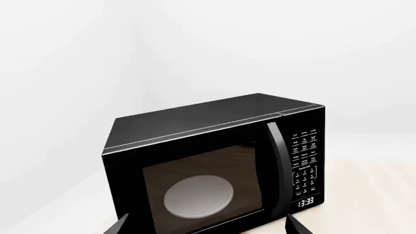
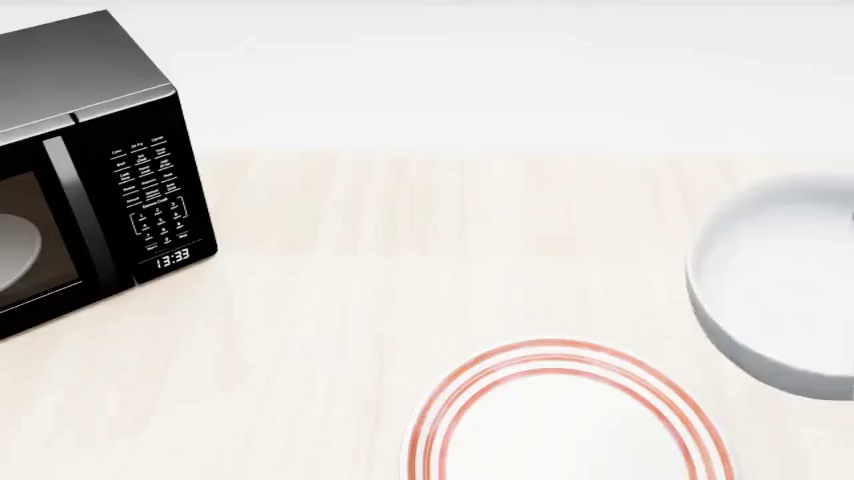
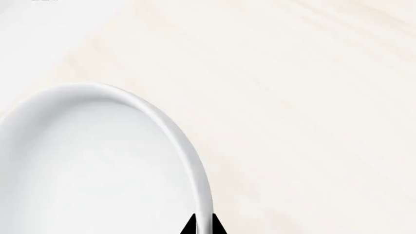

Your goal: Put the white bowl to the right of the plate.

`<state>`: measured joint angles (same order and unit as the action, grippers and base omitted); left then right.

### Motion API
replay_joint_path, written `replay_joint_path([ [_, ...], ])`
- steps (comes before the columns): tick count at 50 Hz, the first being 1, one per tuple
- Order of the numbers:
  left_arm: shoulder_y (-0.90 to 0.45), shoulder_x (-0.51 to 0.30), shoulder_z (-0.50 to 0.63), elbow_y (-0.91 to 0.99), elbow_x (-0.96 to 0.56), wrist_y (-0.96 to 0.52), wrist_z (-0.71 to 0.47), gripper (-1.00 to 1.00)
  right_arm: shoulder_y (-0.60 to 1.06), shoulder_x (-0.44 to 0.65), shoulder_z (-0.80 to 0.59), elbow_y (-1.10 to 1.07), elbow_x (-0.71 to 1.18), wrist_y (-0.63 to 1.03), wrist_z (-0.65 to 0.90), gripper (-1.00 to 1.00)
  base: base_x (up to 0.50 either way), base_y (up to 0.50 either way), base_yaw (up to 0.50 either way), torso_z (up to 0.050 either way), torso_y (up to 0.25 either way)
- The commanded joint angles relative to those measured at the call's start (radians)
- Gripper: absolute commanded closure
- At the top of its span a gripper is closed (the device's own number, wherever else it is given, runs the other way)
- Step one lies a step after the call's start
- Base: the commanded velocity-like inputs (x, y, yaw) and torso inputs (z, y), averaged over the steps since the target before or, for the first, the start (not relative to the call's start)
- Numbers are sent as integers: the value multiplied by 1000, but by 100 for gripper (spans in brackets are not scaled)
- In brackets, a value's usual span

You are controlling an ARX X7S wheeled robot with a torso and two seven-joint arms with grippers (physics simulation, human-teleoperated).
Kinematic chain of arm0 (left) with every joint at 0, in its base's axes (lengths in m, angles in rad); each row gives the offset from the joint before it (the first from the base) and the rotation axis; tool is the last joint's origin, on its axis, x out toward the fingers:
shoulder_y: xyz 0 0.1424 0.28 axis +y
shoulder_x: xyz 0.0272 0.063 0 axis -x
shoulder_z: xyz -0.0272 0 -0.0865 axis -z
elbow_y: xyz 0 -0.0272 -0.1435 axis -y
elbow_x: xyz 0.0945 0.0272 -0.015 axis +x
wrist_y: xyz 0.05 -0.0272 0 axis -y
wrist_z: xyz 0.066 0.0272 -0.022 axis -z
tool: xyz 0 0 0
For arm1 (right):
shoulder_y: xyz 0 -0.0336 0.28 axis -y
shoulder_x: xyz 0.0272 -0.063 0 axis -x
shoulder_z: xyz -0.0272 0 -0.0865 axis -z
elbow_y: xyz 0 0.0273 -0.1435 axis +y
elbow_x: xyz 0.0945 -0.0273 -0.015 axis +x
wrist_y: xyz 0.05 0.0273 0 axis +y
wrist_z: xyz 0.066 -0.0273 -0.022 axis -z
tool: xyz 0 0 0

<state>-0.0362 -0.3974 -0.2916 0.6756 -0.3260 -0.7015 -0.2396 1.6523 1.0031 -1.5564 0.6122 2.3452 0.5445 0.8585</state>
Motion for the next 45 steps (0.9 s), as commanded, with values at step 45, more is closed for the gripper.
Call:
replay_joint_path([
  [45,-1,-11,50,-13,16,10,-17,-100,-213,44,-31,232,14,-28,-179,100,0,0,0,0,0],
])
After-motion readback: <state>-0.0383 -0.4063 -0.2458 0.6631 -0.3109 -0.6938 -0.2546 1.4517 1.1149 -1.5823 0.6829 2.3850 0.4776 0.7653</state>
